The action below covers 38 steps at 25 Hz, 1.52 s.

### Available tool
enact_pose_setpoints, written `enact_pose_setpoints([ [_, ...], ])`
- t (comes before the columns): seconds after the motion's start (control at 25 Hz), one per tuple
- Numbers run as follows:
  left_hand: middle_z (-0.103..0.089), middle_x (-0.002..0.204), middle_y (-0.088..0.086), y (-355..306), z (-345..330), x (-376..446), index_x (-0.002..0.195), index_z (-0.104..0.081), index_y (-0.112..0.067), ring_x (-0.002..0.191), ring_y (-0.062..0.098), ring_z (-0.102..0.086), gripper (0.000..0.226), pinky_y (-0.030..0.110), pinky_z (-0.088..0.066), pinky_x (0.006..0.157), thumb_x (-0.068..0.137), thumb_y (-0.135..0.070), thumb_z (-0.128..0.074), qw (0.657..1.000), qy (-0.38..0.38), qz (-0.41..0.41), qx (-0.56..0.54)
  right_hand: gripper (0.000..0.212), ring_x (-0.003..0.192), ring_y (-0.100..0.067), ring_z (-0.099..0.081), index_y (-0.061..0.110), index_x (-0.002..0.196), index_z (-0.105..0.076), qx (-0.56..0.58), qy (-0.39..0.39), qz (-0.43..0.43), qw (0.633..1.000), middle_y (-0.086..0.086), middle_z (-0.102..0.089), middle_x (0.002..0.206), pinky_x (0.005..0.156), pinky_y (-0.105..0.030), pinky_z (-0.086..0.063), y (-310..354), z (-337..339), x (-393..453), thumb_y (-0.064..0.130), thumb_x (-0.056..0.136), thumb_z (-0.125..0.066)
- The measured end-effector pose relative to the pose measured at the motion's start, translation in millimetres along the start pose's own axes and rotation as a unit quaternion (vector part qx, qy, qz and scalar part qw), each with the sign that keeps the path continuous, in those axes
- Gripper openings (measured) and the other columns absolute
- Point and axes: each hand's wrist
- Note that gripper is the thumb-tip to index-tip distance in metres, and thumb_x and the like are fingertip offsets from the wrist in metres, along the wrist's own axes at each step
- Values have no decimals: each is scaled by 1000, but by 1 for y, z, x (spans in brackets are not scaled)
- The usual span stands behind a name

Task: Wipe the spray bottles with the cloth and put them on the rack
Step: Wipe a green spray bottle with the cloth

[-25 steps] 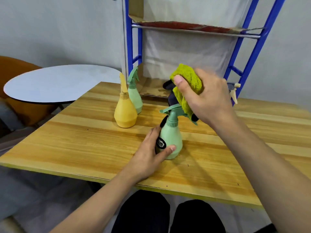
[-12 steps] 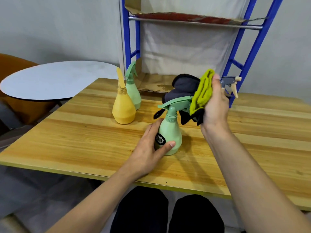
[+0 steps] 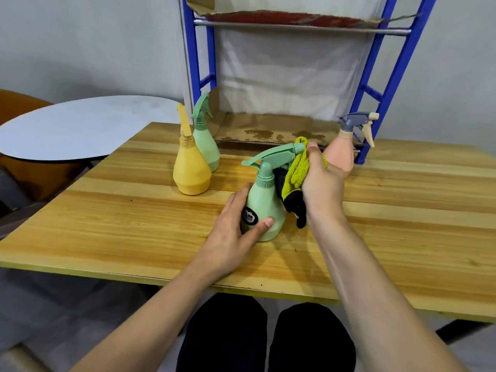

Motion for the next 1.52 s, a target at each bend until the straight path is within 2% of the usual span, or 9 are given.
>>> enact_pose_setpoints([
  [0.16, -43, 146, -17, -2, 1, -1, 160, -23, -34, 135, -3, -41, 81, 18, -32, 112, 92, -57, -62, 1000, 9, 17, -3, 53, 81, -36, -56, 19, 68, -55, -293, -13, 123, 948, -10, -58, 74, 71, -41, -43, 2, 29, 0, 56, 102, -38],
  [0.28, -38, 139, -33, -5, 2, -3, 158, -21, -41, 130, -15, -37, 83, 23, -32, 115, 89, -61, -62, 999, 12, 36, -13, 52, 87, -38, -55, 15, 105, -60, -373, 0, 103, 922, -2, -48, 74, 70, -37, -34, -13, 57, -1, 59, 102, -33],
  [0.44, -39, 142, -32, -4, 0, -2, 157, -28, -39, 133, -10, -40, 84, 35, -40, 118, 87, -58, -70, 998, -15, 47, -28, 64, 114, -39, -52, 19, 131, -39, -450, 20, 50, 891, -11, -46, 116, 83, -43, -37, -42, 85, -26, 70, 92, -40],
  [0.56, -46, 148, -21, -6, 3, -1, 153, -35, -39, 136, 3, -45, 80, 41, -46, 114, 85, -57, -73, 998, -19, 61, -24, 60, 119, -38, -48, 26, 137, -43, -529, 19, 157, 834, -13, -46, 131, 97, -51, -38, -70, 86, -58, 59, 89, -58],
  [0.84, -56, 146, -10, -37, 45, 32, 150, -46, -40, 134, 2, -51, 54, 28, -46, 110, 99, -41, -63, 999, -2, 11, -49, 52, 85, -30, -53, 25, 130, -37, -402, -29, 138, 904, -12, -49, 122, 68, -37, -42, -47, 80, -56, 40, 89, -66],
  [0.96, -73, 121, -14, -37, 45, 40, 127, -67, -29, 120, -1, -64, 28, 24, -52, 101, 99, -27, -67, 997, 6, -2, -73, 49, 106, -31, -56, 30, 133, -50, -431, -44, 202, 879, -10, -47, 128, 86, -42, -49, -41, 74, -62, 34, 88, -68],
  [1.2, -78, 105, -16, -33, 42, 36, 108, -72, -34, 103, 4, -73, 15, 22, -57, 87, 94, -27, -71, 995, -8, -29, -98, 40, 117, 0, -55, 33, 133, -63, -97, 21, 168, 981, 10, -56, 126, 100, -24, -49, -58, 40, -78, 20, 95, -66],
  [1.32, -75, 98, -28, -35, 44, 32, 106, -69, -43, 99, -3, -72, 20, 19, -57, 86, 93, -28, -72, 997, -19, -45, -67, 43, 127, -1, -50, 34, 135, -61, -98, 95, 215, 967, 5, -53, 135, 90, -4, -42, -46, 32, -75, 15, 97, -63],
  [1.52, -73, 105, -22, -34, 42, 32, 119, -70, -32, 99, -6, -72, 24, 16, -57, 85, 96, -28, -72, 997, -29, -62, -27, 51, 126, -15, -51, 30, 142, -56, -253, 115, 210, 937, -2, -53, 134, 104, -13, -33, -61, 38, -65, 10, 95, -56],
])
Point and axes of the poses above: each hand's wrist, its own x-axis towards the middle knuckle, its own z-axis out of the back of the hand, y = z × x
